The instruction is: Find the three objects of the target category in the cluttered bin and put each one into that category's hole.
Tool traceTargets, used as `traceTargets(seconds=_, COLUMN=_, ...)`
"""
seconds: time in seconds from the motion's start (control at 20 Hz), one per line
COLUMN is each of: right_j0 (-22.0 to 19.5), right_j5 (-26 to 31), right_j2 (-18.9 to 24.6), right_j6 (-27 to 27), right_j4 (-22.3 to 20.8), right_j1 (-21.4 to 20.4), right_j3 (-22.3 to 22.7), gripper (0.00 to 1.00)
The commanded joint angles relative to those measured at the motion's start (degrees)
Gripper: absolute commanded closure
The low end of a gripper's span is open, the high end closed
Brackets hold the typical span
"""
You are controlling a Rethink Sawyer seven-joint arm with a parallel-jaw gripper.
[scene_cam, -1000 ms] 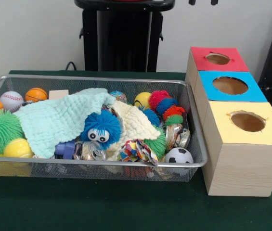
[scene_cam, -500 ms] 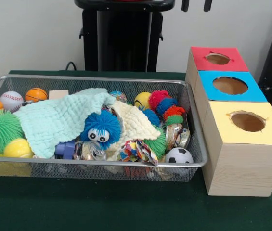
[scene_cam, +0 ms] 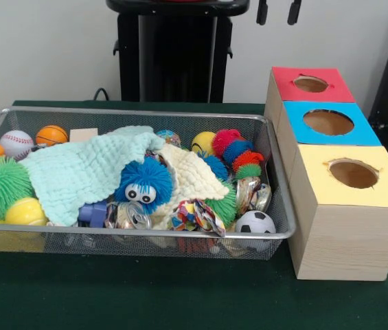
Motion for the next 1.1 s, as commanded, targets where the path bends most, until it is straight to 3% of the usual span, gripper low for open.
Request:
traceTargets(seconds=0.05, right_j0=0.1, right_j5=2.7, right_j2=-0.4, right_j6=9.9, right_j4=-1.4, right_j1=2.3, right_j3=-5.5, gripper=0.00)
traceTargets(seconds=0.45, right_j0=-2.8, right_j5=-0.1, right_j2=2.3, right_j6=6.1, right_j4=1.4, right_j1=0.5, right_j3=-0.5, gripper=0.00)
traceTargets(seconds=0.6, right_j0=-4.0, right_j5=-0.4, right_j2=3.0, right_j6=5.0, right_j4=1.5, right_j1=0.8, right_j3=-0.9, gripper=0.00)
traceTargets(seconds=0.8, right_j0=-3.2, right_j5=3.6, right_j2=1.3, right_j6=6.6, right_j4=1.2, right_j1=-1.7, right_j3=-2.1, gripper=0.00)
traceTargets(seconds=0.95, right_j0=-4.9, right_j5=1.0, right_j2=2.8, right_j6=3.6, right_j4=0.3, right_j1=-1.5, right_j3=-1.2, gripper=0.00)
traceTargets(seconds=1.1, right_j0=-6.8, right_j5=2.6, right_j2=3.6, right_j6=2.8, right_j4=1.9, right_j1=-1.6, right_j3=-2.8, gripper=0.00)
